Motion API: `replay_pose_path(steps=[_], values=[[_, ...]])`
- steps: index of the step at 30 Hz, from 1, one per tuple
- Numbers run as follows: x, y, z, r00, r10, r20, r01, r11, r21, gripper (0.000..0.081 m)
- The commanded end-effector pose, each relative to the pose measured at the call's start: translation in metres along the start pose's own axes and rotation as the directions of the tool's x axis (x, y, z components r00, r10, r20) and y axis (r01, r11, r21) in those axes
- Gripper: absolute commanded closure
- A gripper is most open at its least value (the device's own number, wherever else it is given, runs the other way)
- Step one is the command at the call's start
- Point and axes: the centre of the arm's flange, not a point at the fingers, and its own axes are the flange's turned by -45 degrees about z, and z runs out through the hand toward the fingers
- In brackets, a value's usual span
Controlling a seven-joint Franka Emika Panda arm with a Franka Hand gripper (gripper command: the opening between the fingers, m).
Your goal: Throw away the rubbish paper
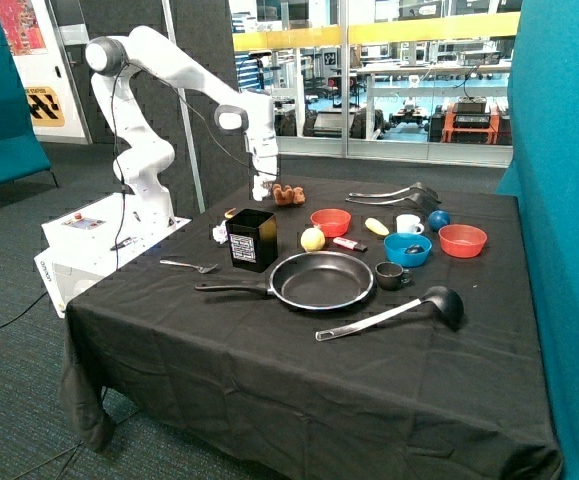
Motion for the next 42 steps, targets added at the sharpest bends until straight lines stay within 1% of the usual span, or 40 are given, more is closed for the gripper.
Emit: replay_pose_path(steps=[1,3,4,5,7,8,9,10,11,13,14,16,17,19,20,21,22,23,24,26,27,28,29,30,31,32,33,35,36,37,38,40,41,42], values=[[0.013,0.023,-0.039,0.996,0.085,0.0025,-0.085,0.996,0.0018,0.0808],[0.017,0.036,-0.053,0.990,0.141,0.0026,-0.141,0.990,0.0016,0.0808],[0.018,0.040,-0.058,0.989,0.145,0.0026,-0.145,0.989,0.0016,0.0808],[0.018,0.044,-0.062,0.986,0.169,0.0027,-0.169,0.986,0.0015,0.0808],[0.015,0.059,-0.073,0.968,0.251,0.0028,-0.251,0.968,0.0013,0.0808],[0.014,0.069,-0.078,0.956,0.293,0.0029,-0.293,0.956,0.0012,0.0808],[0.012,0.078,-0.083,0.939,0.344,0.0029,-0.344,0.939,0.0010,0.0808],[0.011,0.087,-0.087,0.932,0.362,0.0029,-0.362,0.932,0.0010,0.0808],[0.009,0.094,-0.090,0.922,0.388,0.0030,-0.388,0.922,0.0009,0.0808],[0.008,0.101,-0.093,0.919,0.394,0.0030,-0.394,0.919,0.0009,0.0808],[0.007,0.103,-0.094,0.915,0.403,0.0030,-0.403,0.915,0.0008,0.0808],[0.005,0.112,-0.096,0.898,0.439,0.0030,-0.439,0.898,0.0007,0.0808],[0.004,0.115,-0.097,0.899,0.438,0.0030,-0.438,0.899,0.0007,0.0808],[0.003,0.121,-0.097,0.889,0.458,0.0030,-0.458,0.889,0.0007,0.0808],[0.001,0.128,-0.097,0.875,0.485,0.0030,-0.485,0.875,0.0006,0.0808],[-0.001,0.134,-0.098,0.867,0.499,0.0031,-0.499,0.867,0.0005,0.0808],[-0.003,0.140,-0.099,0.854,0.520,0.0031,-0.520,0.854,0.0004,0.0808],[-0.006,0.146,-0.100,0.839,0.545,0.0031,-0.545,0.839,0.0003,0.0808],[-0.008,0.150,-0.101,0.837,0.547,0.0031,-0.547,0.837,0.0003,0.0808],[-0.015,0.165,-0.104,0.792,0.610,0.0031,-0.610,0.792,0.0001,0.0808],[-0.019,0.173,-0.105,0.773,0.634,0.0031,-0.634,0.773,0.0000,0.0808],[-0.021,0.178,-0.105,0.771,0.637,0.0031,-0.637,0.771,0.0000,0.0808],[-0.022,0.180,-0.106,0.771,0.637,0.0031,-0.637,0.771,0.0000,0.0808],[-0.025,0.186,-0.106,0.750,0.661,0.0031,-0.661,0.750,-0.0001,0.0808],[-0.026,0.190,-0.106,0.742,0.671,0.0031,-0.671,0.742,-0.0001,0.0808],[-0.028,0.192,-0.107,0.739,0.673,0.0031,-0.673,0.739,-0.0002,0.0808],[-0.029,0.194,-0.107,0.735,0.678,0.0031,-0.678,0.735,-0.0002,0.0808],[-0.033,0.202,-0.107,0.715,0.700,0.0031,-0.700,0.715,-0.0003,0.0808],[-0.036,0.206,-0.108,0.708,0.706,0.0031,-0.706,0.708,-0.0003,0.0808],[-0.038,0.210,-0.108,0.700,0.714,0.0031,-0.714,0.700,-0.0003,0.0808],[-0.043,0.216,-0.110,0.685,0.729,0.0031,-0.729,0.685,-0.0004,0.0808],[-0.051,0.226,-0.112,0.678,0.735,0.0031,-0.735,0.678,-0.0004,0.0808],[-0.055,0.230,-0.113,0.671,0.741,0.0031,-0.741,0.671,-0.0005,0.0808],[-0.058,0.233,-0.114,0.670,0.742,0.0031,-0.742,0.670,-0.0005,0.0808]])
